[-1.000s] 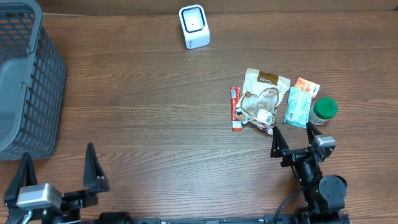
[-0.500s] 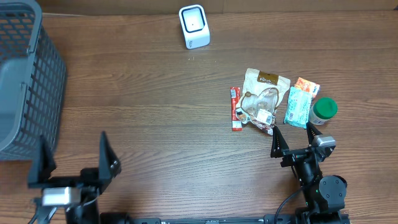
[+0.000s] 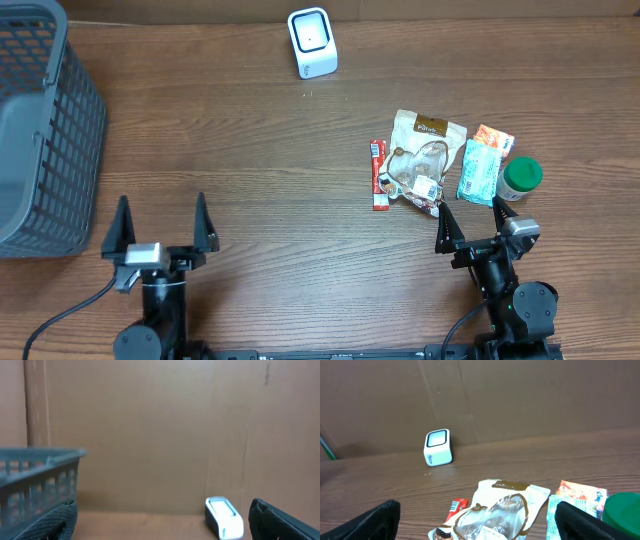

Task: Scan the item barcode

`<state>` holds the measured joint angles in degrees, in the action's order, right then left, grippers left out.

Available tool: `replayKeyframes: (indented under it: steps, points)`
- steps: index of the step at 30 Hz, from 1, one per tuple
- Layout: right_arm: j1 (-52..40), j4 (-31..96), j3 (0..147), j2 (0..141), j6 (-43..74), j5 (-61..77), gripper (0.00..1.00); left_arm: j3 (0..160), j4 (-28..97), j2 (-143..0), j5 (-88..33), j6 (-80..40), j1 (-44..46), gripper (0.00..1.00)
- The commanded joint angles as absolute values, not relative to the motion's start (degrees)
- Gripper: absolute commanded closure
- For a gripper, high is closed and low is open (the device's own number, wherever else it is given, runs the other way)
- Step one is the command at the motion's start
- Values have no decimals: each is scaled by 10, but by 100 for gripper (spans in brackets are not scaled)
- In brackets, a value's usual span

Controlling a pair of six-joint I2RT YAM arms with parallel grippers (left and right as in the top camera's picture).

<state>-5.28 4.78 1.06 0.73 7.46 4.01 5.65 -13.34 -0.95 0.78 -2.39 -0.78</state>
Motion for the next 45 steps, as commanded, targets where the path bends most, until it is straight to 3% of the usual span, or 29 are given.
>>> replayKeyframes:
  steps: [1,16,23,45]
  points:
    - [-51,46,4,2,77,35,0,28,-138,-2,4,-24,-11,0]
    - [-51,46,4,2,77,35,0,3,46,-2,6,-19,-33,0]
    - [-51,46,4,2,77,35,0,3,44,-2,8,52,-34,0]
    - [-51,46,4,2,77,35,0,3,44,-3,2,51,-34,1]
